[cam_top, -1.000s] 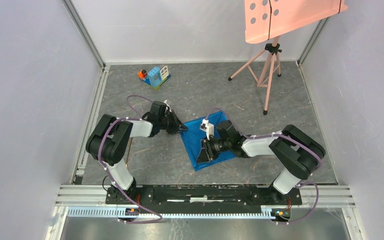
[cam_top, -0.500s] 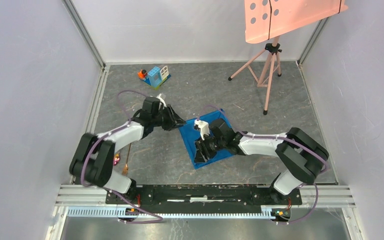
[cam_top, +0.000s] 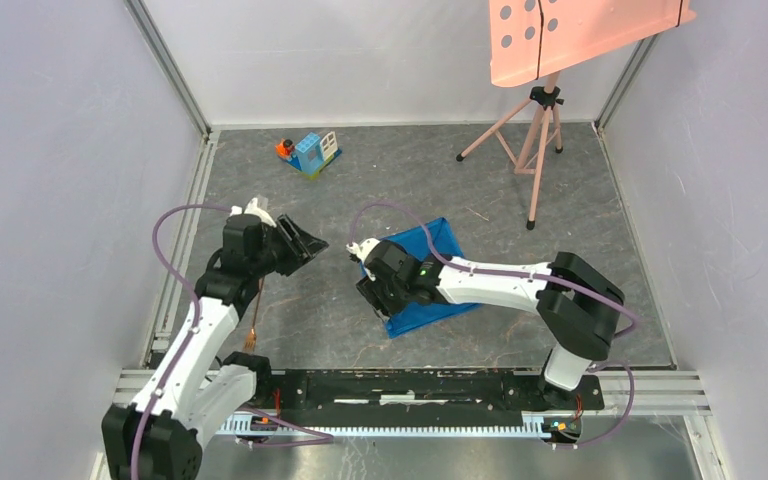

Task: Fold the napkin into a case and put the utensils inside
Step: Smooth out the upper triangle-folded napkin at the center of the board, then pick up the upper triangle-folded napkin from the center of the board.

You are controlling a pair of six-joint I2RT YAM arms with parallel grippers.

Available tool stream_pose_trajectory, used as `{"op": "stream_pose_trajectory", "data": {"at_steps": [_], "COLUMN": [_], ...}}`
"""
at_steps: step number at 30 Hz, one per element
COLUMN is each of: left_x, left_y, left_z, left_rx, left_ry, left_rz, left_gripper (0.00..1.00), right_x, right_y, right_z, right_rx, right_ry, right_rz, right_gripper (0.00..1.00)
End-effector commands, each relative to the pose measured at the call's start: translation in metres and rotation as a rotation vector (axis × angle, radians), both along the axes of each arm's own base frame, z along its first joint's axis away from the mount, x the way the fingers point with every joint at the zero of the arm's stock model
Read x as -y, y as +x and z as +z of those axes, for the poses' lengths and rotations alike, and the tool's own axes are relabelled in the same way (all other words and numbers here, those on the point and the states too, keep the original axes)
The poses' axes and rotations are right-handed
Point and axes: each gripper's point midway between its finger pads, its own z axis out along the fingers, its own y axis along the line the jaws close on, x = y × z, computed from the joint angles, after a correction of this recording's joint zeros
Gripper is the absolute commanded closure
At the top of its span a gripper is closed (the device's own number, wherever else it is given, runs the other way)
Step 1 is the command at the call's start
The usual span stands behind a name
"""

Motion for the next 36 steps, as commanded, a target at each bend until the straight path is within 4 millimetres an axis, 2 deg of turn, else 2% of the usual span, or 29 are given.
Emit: {"op": "stream_pose_trajectory", "data": {"at_steps": [1,4,9,18,23,36], "left_x": [-0.035,-0.042,-0.04,-0.037,-0.036,-0.039], "left_y": [-0.022,-0.028,-0.032,-0.033,-0.033,-0.038], "left_z": [-0.023,-0.022,-0.026,-0.027,-0.03,-0.036], "left_rx": [-0.067,-0.052,-0.064,-0.066,-0.075,-0.098], "left_ry": [0.147,0.178,0.177,0.166,0.169,0.188], "left_rz": [0.118,0.132,0.115,0.102,0.094,0.09], "left_gripper": [0.42,0.43,0.43,0.42,0.42,0.38], "right_x": [0.011,0.004,-0.003,-0.007,-0.006,0.008], "right_y": [0.004,-0.002,-0.008,-0.02,-0.023,-0.024], "right_z": [-0.005,-0.006,-0.009,-0.016,-0.026,-0.049], "right_rx": [0.048,0.041,0.036,0.008,-0.004,0.017], "right_ry": [-0.122,-0.134,-0.156,-0.168,-0.199,-0.29], "right_rz": [-0.072,-0.053,-0.033,-0.014,-0.005,-0.009], "right_gripper": [0.43,0.48,0.62,0.56,0.56,0.56]}}
